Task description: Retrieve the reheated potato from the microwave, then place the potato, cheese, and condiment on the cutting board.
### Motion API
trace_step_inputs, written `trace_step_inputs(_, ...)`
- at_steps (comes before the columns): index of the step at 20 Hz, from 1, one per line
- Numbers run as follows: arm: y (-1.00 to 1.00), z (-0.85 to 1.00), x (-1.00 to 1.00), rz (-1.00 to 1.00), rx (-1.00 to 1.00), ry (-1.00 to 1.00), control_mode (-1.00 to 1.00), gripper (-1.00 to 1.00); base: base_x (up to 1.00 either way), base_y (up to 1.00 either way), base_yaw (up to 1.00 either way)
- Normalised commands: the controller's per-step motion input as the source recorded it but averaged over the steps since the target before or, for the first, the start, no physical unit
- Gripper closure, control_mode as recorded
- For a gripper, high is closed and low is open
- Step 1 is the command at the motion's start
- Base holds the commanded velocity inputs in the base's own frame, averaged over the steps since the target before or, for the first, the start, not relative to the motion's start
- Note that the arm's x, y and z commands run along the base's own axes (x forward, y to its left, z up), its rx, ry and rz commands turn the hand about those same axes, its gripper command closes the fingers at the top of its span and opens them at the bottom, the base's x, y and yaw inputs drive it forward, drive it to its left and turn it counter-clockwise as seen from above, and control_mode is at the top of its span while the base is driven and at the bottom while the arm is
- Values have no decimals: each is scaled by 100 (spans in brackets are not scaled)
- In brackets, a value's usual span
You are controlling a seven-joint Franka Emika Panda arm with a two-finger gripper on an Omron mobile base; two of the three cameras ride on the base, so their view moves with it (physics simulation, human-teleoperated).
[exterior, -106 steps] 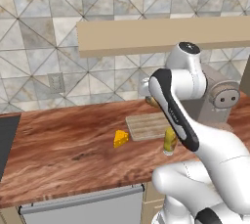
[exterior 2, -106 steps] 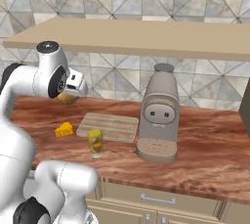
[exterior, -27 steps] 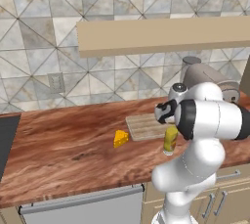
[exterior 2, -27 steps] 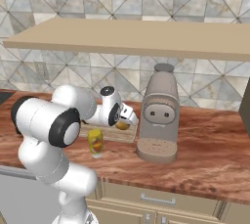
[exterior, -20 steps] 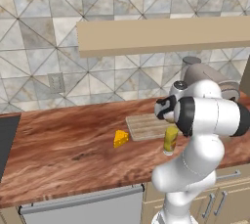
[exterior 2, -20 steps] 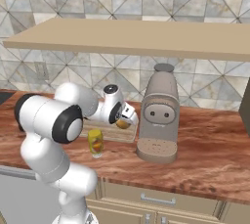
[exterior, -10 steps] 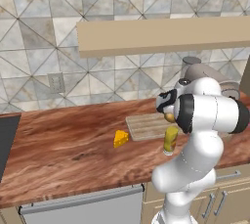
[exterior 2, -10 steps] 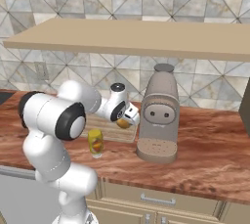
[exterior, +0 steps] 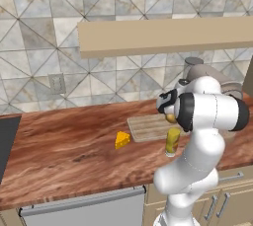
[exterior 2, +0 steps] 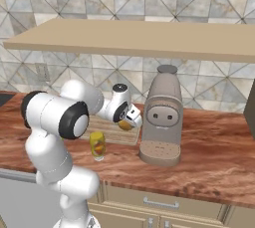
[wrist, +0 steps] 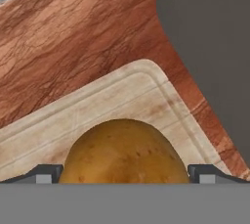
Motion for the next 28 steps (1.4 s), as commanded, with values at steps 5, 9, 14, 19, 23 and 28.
trace_step_inputs(5, 11, -12, -19, -6, 0, 0, -100, -100, 0, 0, 0)
trace_step_inputs(9, 17, -6, -36, -3, 0, 0, -100, -100, 0, 0, 0)
trace_step_inputs(14, 11, -5, -19, 0, 0, 0, -100, -100, 0, 0, 0)
trace_step_inputs(19, 2, -21, 21, 0, -10, 0, -100, -100, 0, 0, 0)
trace_step_inputs(23, 0, -52, 39, 0, -14, 0, -100, -100, 0, 0, 0)
trace_step_inputs(28, -2, -47, 20, -1, -13, -6, -100, -100, 0, 0, 0)
